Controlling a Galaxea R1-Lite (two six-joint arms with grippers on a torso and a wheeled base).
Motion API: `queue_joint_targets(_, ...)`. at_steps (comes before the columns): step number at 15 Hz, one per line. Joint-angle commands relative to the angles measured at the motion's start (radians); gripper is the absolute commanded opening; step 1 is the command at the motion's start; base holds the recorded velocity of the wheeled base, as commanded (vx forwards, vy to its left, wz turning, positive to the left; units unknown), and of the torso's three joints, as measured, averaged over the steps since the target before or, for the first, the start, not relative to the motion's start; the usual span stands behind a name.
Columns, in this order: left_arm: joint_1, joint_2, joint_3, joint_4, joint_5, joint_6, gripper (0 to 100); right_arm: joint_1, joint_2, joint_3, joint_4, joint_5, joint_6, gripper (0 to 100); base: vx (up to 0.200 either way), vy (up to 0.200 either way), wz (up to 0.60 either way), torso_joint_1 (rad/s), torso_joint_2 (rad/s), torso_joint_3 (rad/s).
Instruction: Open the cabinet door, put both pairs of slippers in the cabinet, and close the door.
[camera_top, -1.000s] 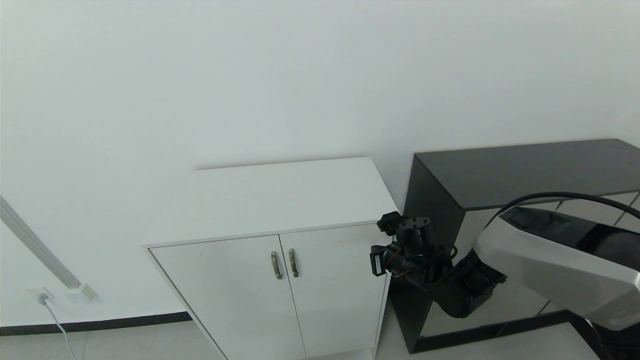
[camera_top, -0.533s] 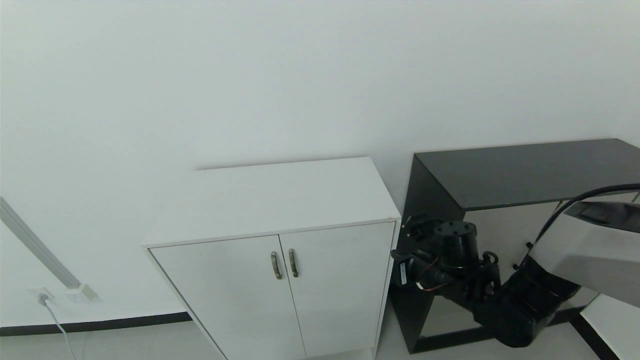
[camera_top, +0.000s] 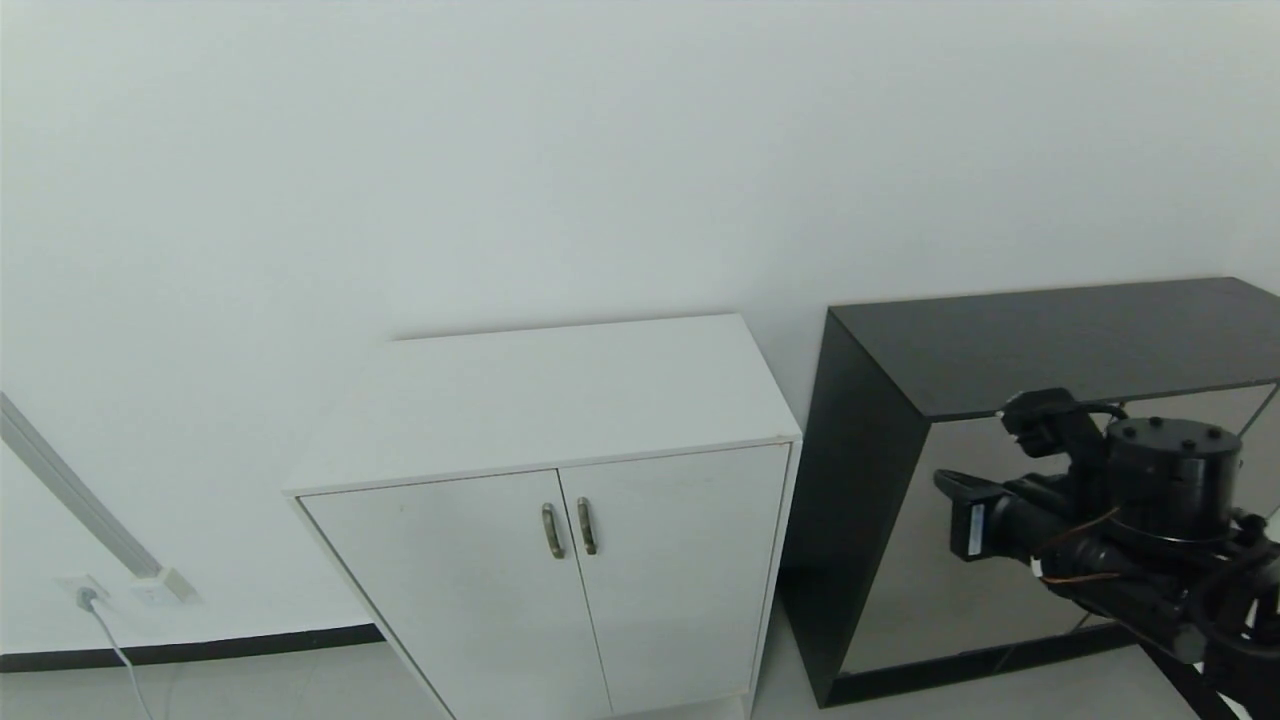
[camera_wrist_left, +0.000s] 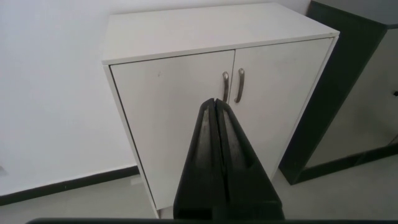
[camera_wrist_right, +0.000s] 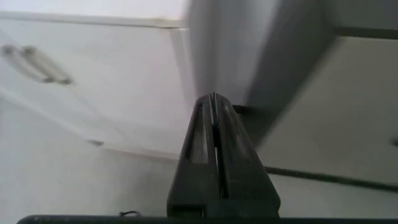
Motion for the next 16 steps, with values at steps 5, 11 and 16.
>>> queue_joint_targets(5,-0.001,0.001,0.0,0.0,0.0,0.001,0,-0.079,-0.365,0.177,0.165,-0.111,-0.009,0,0.0,0.0,0.0,0.0,0.0,0.0)
queue_joint_targets(11,0.0,0.001,0.0,0.0,0.0,0.001,0,-0.094,-0.734,0.188,0.515,-0.106,-0.019,0,0.0,0.0,0.0,0.0,0.0,0.0)
queue_joint_targets(16,0.0,0.001,0.0,0.0,0.0,0.001,0,-0.09,-0.98,0.214,0.796,-0.047,-0.047,0,0.0,0.0,0.0,0.0,0.0,0.0)
